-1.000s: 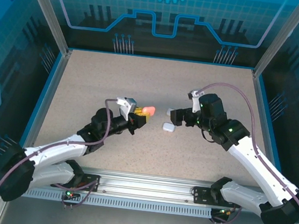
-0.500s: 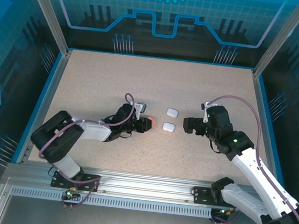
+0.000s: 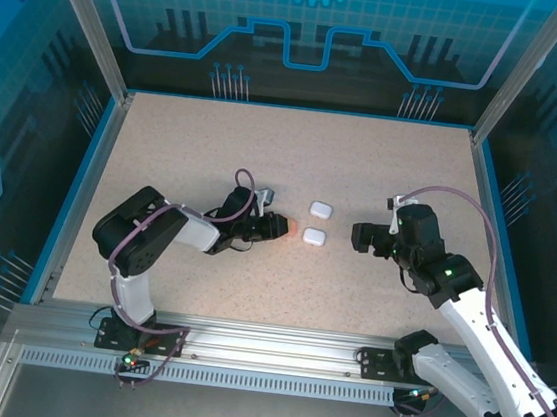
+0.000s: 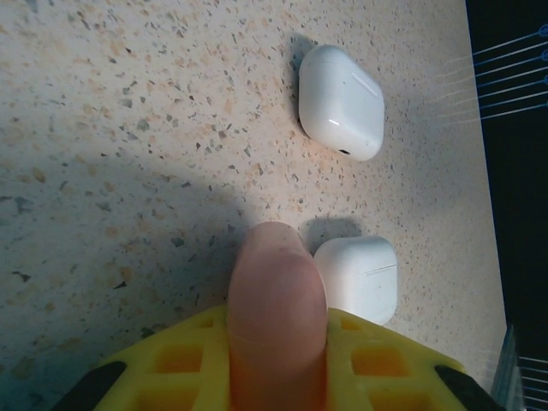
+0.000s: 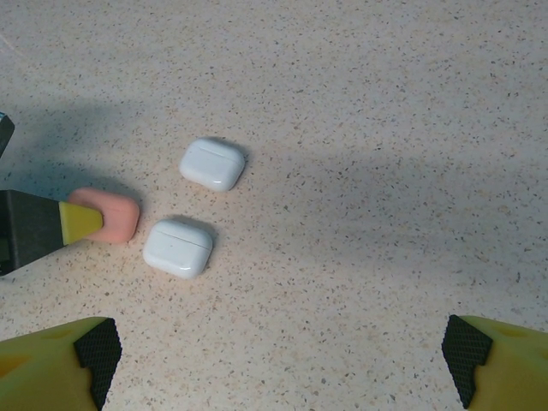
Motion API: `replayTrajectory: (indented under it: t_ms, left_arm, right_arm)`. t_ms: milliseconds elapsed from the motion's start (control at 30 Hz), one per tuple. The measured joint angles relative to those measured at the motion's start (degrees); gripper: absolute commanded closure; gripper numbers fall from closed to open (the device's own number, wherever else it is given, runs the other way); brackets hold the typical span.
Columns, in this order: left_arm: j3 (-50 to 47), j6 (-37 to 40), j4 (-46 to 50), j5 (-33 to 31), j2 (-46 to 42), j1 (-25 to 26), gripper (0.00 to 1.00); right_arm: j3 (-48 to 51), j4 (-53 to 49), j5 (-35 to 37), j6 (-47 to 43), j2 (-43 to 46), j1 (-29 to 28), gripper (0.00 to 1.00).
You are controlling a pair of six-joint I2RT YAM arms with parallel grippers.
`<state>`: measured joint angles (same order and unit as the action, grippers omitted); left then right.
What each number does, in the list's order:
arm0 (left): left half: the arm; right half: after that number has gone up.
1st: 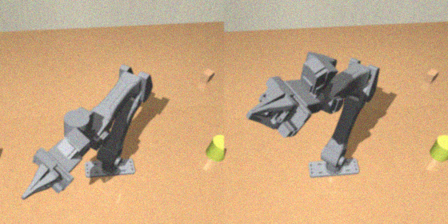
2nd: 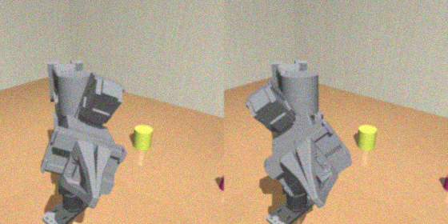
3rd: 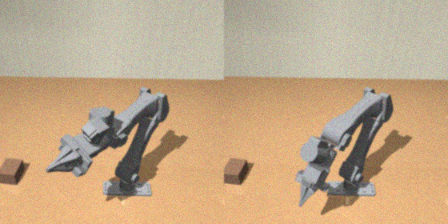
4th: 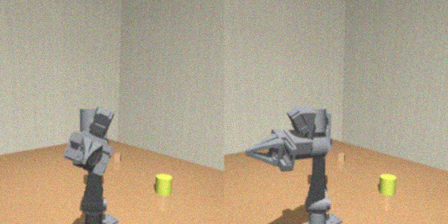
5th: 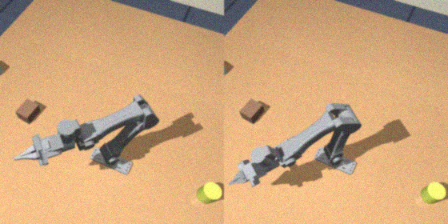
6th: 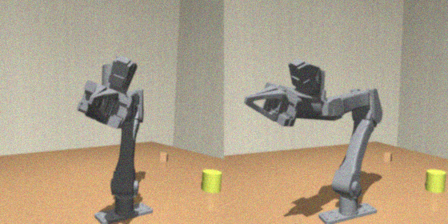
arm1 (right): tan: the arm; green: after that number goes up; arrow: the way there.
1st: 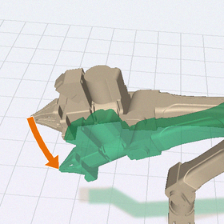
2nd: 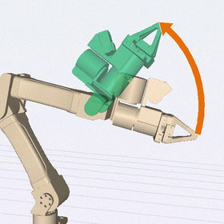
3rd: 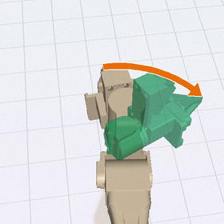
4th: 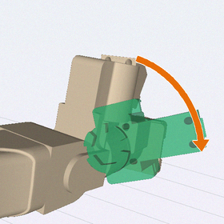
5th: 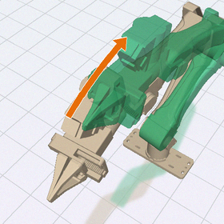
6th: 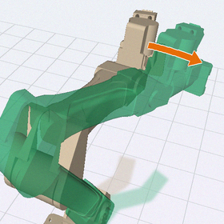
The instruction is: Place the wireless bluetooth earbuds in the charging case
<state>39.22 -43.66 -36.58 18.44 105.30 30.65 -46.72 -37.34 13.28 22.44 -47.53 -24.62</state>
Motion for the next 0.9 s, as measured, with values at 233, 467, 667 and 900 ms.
replayTrajectory:
  t_ms: [233, 467, 667, 900]
  left_arm:
    - [0.0, 0.2, 0.3, 0.3, -0.7, -1.1, 0.44]
    - [-0.3, 4.5, 7.8, -2.2, -5.7, -4.9, 0.32]
    - [-0.4, 11.2, 17.2, -6.1, -15.8, -8.4, 0.17]
    - [-0.9, 22.6, 25.5, -16.8, -30.5, -9.1, 0.01]
  right_arm:
    - [0.0, -0.8, 0.0, -1.0, -1.0, 0.4, 0.0]
    - [0.0, -0.7, 0.6, -3.0, -1.4, 3.5, 0.0]
    - [0.4, 3.7, 3.0, -5.5, -2.4, 8.8, 0.0]
    - [10.5, 18.8, 4.7, -10.0, -3.6, 13.9, 0.0]
